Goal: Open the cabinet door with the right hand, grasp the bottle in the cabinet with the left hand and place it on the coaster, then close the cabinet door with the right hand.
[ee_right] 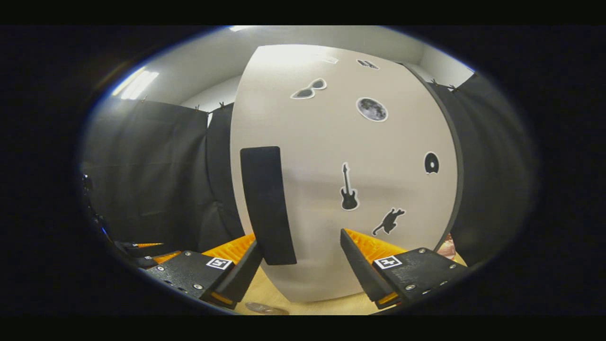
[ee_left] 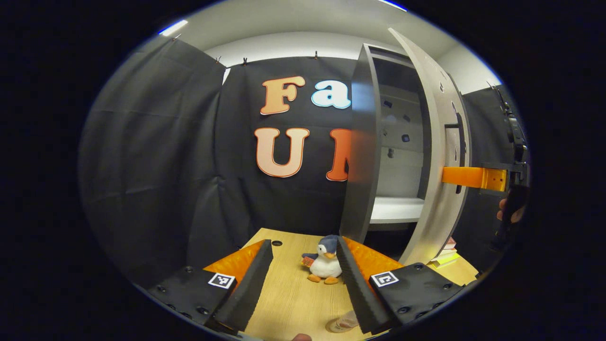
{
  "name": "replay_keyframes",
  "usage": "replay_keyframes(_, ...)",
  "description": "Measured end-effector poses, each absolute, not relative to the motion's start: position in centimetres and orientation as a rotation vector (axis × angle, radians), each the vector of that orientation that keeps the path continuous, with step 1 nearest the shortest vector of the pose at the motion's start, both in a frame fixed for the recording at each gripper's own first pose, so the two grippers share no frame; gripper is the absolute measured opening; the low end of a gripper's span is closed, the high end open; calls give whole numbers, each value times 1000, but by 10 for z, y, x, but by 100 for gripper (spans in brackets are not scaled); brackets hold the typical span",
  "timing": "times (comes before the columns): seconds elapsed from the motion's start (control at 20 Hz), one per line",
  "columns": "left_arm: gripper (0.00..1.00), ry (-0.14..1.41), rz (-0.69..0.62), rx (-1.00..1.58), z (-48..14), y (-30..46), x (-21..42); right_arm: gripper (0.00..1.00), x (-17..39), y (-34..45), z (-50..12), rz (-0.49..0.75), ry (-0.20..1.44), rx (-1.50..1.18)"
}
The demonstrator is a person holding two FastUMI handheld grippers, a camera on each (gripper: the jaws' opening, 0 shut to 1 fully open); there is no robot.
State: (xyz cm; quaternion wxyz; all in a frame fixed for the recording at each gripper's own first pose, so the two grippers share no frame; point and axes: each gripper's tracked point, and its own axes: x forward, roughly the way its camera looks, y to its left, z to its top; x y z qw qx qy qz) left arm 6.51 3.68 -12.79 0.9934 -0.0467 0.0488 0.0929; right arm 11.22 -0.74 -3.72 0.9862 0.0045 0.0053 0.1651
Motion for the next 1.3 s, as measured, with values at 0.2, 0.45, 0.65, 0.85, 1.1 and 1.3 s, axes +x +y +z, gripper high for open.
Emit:
replay_keyframes(0.2, 94, 130, 175, -113, -148, 44, 88, 93, 122, -1, -36, 300, -12, 1)
replay_keyframes(0.45, 95, 167, 160, -136, -169, 50, 116, 94, 126, 1, -37, 212, -42, -38)
replay_keyframes(0.65, 95, 182, 146, -138, -176, 53, 126, 95, 126, 1, -37, 158, -59, -35)
replay_keyframes(0.85, 95, 185, 138, -145, -178, 55, 131, 95, 120, -2, -40, 137, -62, -33)
replay_keyframes(1.1, 94, 177, 133, -139, -174, 58, 129, 95, 122, -1, -41, 126, -51, -31)
replay_keyframes(1.3, 94, 171, 126, -135, -171, 56, 123, 95, 124, -1, -42, 138, -55, -40)
